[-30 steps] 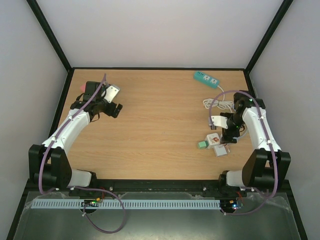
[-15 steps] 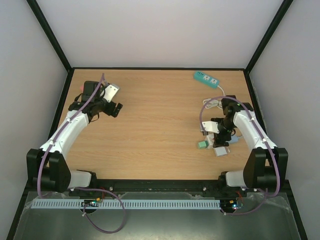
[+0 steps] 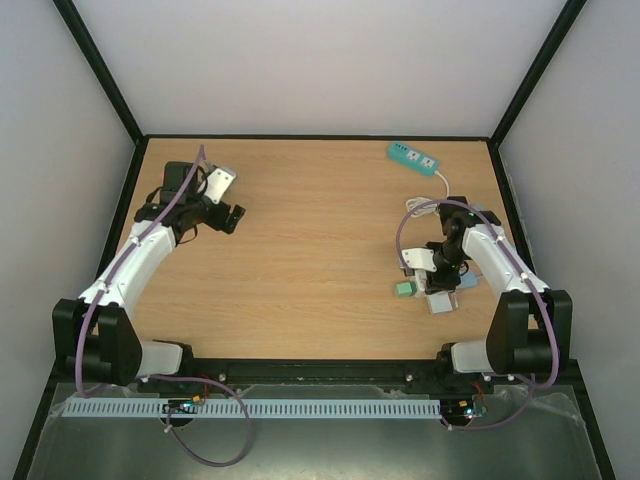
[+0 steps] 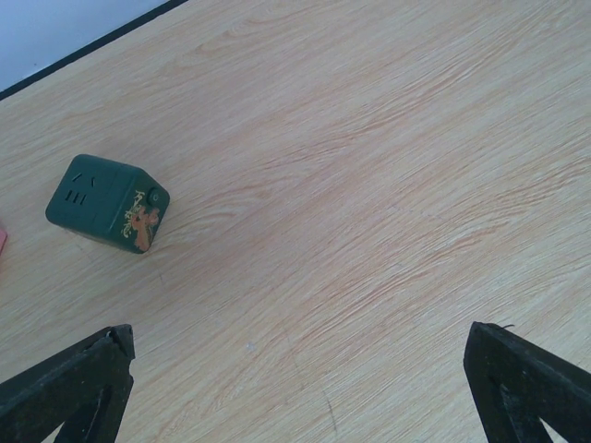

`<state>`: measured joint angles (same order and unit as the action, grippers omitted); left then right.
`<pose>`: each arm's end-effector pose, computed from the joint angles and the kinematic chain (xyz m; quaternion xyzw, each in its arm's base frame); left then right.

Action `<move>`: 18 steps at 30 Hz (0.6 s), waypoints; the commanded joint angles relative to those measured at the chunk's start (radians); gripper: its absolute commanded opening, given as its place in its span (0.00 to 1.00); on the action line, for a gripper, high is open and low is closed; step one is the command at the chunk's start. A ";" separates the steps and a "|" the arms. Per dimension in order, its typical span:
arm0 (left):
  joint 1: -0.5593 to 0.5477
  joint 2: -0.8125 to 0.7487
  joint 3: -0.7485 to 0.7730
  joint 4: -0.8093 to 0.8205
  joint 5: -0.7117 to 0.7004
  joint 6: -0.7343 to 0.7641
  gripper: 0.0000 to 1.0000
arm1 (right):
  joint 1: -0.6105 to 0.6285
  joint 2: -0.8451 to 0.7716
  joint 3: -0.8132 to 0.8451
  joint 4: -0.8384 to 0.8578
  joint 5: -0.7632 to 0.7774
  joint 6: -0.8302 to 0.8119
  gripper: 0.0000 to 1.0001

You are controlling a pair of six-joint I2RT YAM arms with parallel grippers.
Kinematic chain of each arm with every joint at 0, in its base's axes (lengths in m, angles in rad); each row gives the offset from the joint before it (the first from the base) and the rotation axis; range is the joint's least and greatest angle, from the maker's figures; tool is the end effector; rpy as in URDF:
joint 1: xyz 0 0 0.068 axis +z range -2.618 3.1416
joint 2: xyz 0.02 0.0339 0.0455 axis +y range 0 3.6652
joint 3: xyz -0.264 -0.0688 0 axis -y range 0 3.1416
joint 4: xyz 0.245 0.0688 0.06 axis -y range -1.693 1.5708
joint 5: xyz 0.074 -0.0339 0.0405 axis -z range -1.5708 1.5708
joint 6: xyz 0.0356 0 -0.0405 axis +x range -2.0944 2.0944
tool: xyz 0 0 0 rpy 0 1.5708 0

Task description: Pull the plug off the socket

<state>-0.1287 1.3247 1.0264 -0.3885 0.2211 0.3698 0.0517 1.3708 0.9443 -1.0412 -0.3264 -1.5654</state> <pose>0.2882 -0.0452 0.2859 0.2673 0.8590 -0.0479 0.4340 0.2256 0.0231 0.2184 -0.7185 0.6744 0.0831 0.1484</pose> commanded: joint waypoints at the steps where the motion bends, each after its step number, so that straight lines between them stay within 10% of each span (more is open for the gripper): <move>1: 0.033 -0.009 -0.006 0.012 0.061 -0.033 1.00 | 0.036 0.016 -0.004 0.015 -0.011 0.025 0.51; 18: 0.188 -0.062 -0.057 -0.101 0.373 0.125 1.00 | 0.278 0.198 0.179 0.145 -0.246 0.365 0.41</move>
<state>0.0402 1.2835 0.9733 -0.4099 0.5095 0.4000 0.2592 1.5284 1.0748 -1.0096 -0.4225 -1.3281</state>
